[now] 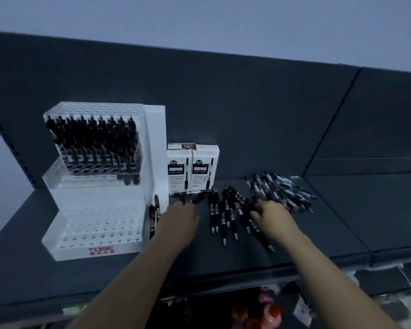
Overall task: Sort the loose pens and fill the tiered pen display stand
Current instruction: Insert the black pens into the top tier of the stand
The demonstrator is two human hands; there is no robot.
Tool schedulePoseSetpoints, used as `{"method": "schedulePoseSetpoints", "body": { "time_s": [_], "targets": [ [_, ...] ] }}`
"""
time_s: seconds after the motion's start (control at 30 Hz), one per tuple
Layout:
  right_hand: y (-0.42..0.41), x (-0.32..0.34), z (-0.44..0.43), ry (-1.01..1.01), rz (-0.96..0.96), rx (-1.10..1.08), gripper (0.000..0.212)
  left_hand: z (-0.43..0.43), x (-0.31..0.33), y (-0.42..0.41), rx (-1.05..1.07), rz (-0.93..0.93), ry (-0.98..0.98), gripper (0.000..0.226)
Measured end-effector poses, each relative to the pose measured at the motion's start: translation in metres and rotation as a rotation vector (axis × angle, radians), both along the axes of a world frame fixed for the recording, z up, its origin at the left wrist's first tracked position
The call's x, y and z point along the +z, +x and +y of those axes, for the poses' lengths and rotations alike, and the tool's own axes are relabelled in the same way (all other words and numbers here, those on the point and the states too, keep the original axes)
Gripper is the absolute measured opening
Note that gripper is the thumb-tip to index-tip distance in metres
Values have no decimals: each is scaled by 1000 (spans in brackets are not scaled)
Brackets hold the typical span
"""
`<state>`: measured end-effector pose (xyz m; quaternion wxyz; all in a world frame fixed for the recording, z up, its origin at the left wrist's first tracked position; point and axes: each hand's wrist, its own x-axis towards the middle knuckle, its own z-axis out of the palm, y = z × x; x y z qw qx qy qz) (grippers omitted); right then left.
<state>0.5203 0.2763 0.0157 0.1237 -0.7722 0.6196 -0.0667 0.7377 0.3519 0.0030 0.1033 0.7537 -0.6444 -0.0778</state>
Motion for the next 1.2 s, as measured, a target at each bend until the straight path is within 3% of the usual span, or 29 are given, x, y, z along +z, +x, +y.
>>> {"method": "schedulePoseSetpoints", "body": {
  "time_s": [0.13, 0.27, 0.53, 0.63, 0.83, 0.97, 1.2],
  "targets": [
    [-11, -25, -11, 66, -26, 35, 31, -22, -28, -13, 71, 10, 98, 29],
    [-3, -39, -16, 96, -66, 146, 16, -36, -35, -36, 99, 51, 62, 38],
    [8, -47, -34, 186, -276, 163, 11, -65, -31, -65, 256, 151, 69, 63],
    [9, -42, -42, 275, -333, 149, 16, -74, -29, -63, 281, 193, 140, 54],
    [17, -48, -54, 268, -334, 68, 36, -86, -20, -70, 274, 272, 202, 33],
    [21, -46, -57, 284, -303, 30, 47, -91, -20, -73, 264, 291, 214, 31],
    [28, -47, -58, 317, -348, -47, 43, -89, -27, -66, 241, 422, 247, 28]
  ]
}}
